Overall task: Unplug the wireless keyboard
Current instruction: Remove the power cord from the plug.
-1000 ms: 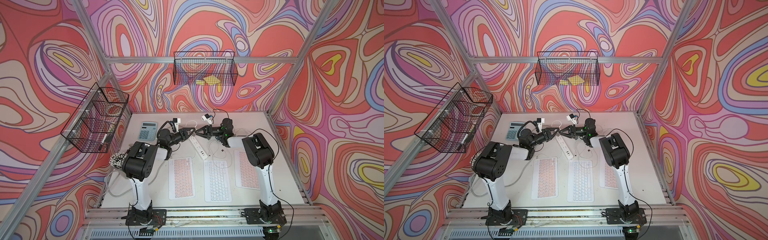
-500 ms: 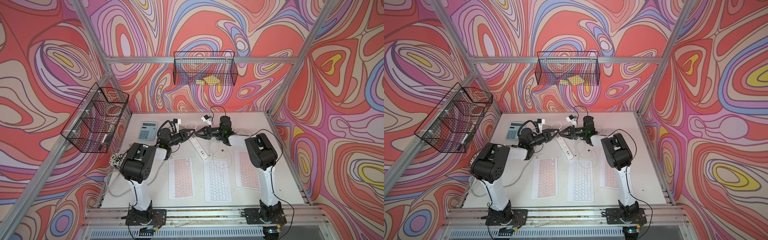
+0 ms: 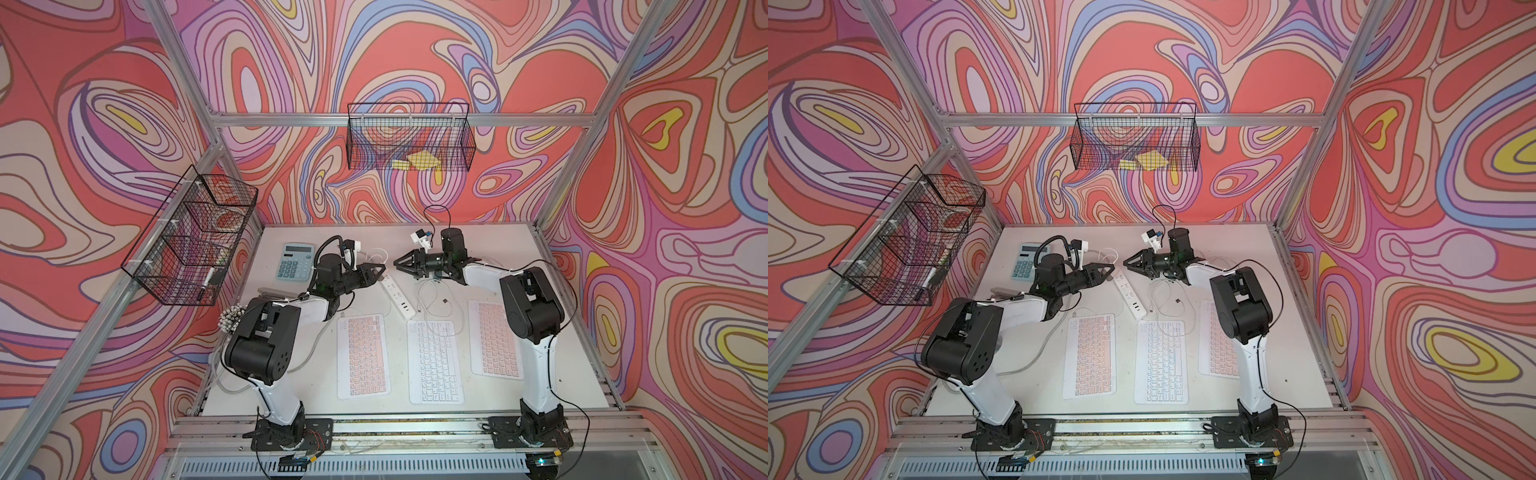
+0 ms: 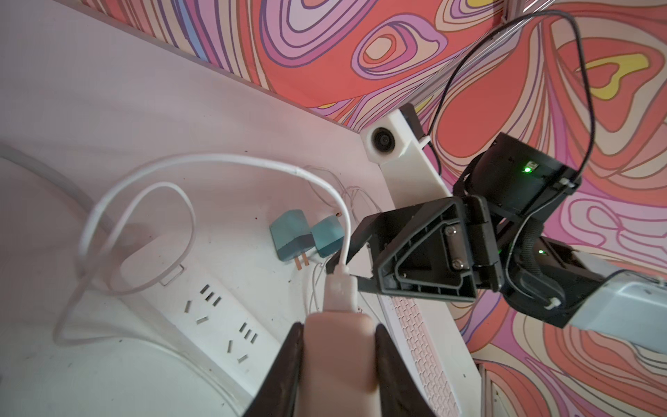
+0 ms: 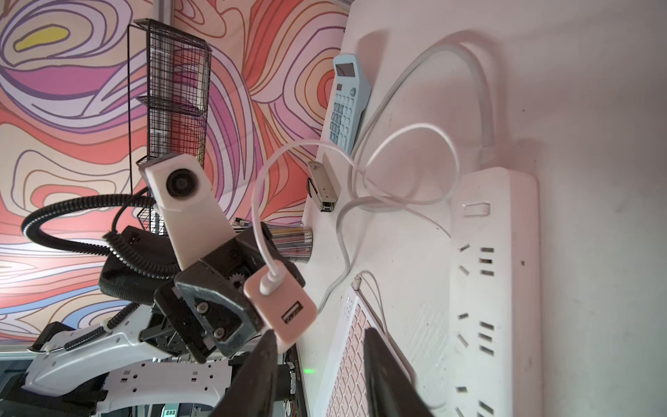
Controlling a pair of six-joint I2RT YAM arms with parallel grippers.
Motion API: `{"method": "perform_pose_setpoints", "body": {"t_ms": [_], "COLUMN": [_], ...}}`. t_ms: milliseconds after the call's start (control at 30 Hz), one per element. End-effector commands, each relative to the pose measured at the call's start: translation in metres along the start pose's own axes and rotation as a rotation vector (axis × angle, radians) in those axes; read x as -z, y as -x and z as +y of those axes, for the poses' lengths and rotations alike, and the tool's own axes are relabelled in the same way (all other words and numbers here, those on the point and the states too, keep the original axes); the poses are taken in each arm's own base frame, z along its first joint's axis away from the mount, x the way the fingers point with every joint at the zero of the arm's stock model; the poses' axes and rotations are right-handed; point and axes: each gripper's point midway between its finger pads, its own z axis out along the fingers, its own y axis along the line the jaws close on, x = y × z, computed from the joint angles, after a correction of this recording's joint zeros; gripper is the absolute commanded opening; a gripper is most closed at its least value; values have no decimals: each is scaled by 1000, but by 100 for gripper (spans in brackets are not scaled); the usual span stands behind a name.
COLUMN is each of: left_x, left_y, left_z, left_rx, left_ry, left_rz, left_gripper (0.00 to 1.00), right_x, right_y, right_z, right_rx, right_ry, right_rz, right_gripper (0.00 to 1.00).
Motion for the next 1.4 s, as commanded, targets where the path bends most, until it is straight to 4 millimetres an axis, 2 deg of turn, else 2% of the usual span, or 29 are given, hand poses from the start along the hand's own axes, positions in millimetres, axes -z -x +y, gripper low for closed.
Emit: {"method": "perform_pose_setpoints", "body": {"t_ms": [0, 100, 300, 400, 567, 700, 867, 1167, 1367], "left_x": [4, 3, 0, 0, 1, 1, 2, 1, -4], "left_y": [1, -2, -8, -12, -15, -14, -13, -11, -15], "left_z": [-10, -14, -14, -12, -6, -1, 2, 9, 8], "left_rx": [-143, -213, -289, -315, -328, -313, -299, -232, -226], "left_ry": [53, 93, 150, 177, 216, 235, 251, 230, 211], "left_rz": [-15, -18, -3, 10, 14, 7, 0, -17, 9], "left_gripper": [0, 0, 0, 0, 0, 0, 0, 0, 0], "right_x": [6, -2, -25, -30, -29, -25, -15, -10, -20], "right_y": [22, 19, 8, 3, -4, -6, -6, -20, -24], "right_z": [26, 17, 18, 14, 11, 9, 10, 5, 21], "right_rx": [-22, -95, -160, -181, -201, -200, -190, -208, -162], "right_ry": [-21, -65, -74, -89, -109, -123, -145, -135, -109], "right_rz": [-87, -119, -124, -122, -122, -137, -172, -155, -125], "right_gripper": [38, 37, 34, 32, 31, 35, 34, 25, 26]}}
